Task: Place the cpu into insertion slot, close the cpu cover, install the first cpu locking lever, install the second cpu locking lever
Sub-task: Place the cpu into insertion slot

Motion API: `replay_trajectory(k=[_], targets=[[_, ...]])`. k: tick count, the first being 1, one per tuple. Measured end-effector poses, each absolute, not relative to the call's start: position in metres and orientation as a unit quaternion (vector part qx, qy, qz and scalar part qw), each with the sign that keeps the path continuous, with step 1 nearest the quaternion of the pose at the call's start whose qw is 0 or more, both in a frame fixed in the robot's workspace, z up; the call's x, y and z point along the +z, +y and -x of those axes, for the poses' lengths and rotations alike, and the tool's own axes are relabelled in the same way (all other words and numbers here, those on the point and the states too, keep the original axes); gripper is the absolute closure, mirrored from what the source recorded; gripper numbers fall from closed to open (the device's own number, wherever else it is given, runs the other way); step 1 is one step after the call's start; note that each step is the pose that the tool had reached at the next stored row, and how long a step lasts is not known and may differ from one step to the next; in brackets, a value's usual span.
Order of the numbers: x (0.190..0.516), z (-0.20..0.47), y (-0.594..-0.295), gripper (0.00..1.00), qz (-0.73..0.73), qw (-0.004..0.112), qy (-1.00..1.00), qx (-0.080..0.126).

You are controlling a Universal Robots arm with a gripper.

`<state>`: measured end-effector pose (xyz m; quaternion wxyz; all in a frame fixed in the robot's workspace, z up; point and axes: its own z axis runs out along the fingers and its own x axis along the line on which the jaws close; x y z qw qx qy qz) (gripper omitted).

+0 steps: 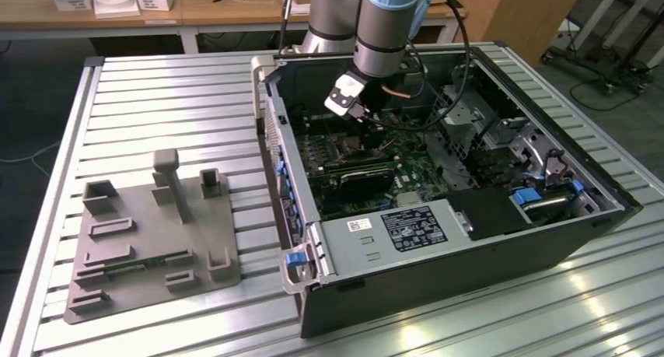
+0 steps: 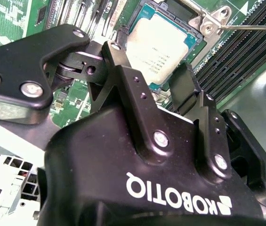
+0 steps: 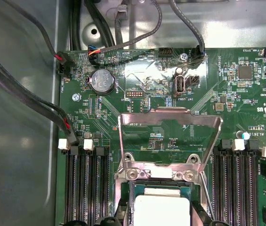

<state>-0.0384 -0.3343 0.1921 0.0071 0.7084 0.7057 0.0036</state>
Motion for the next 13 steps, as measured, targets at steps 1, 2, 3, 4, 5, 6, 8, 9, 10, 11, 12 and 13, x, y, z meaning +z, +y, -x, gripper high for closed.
replay_trajectory(k=[1,2,3,4,5,6,8,9,10,11,12,13], targets=[[0.1921,0.0384,-0.3343,0.38,-0.708,0.007,0.706,0.004],[0.192,0.0386,-0.3342,0.38,-0.708,0.007,0.706,0.004],[0.192,0.0392,-0.3342,0.38,-0.709,0.007,0.706,0.004],[0.1919,0.0399,-0.3342,0.38,-0.709,0.007,0.706,0.004],[0.1919,0.0405,-0.3342,0.38,-0.708,0.007,0.706,0.004],[0.192,0.0406,-0.3342,0.38,-0.708,0.007,0.706,0.004],[0.1919,0.0407,-0.3343,0.38,-0.708,0.007,0.706,0.004],[0.1919,0.0407,-0.3343,0.38,-0.708,0.007,0.706,0.004],[0.1919,0.0407,-0.3343,0.38,-0.708,0.007,0.706,0.004],[0.1919,0.0407,-0.3343,0.38,-0.708,0.007,0.706,0.004],[0.1919,0.0407,-0.3343,0.38,-0.708,0.007,0.706,0.004],[0.192,0.0407,-0.3344,0.4,-0.708,0.007,0.706,0.003]])
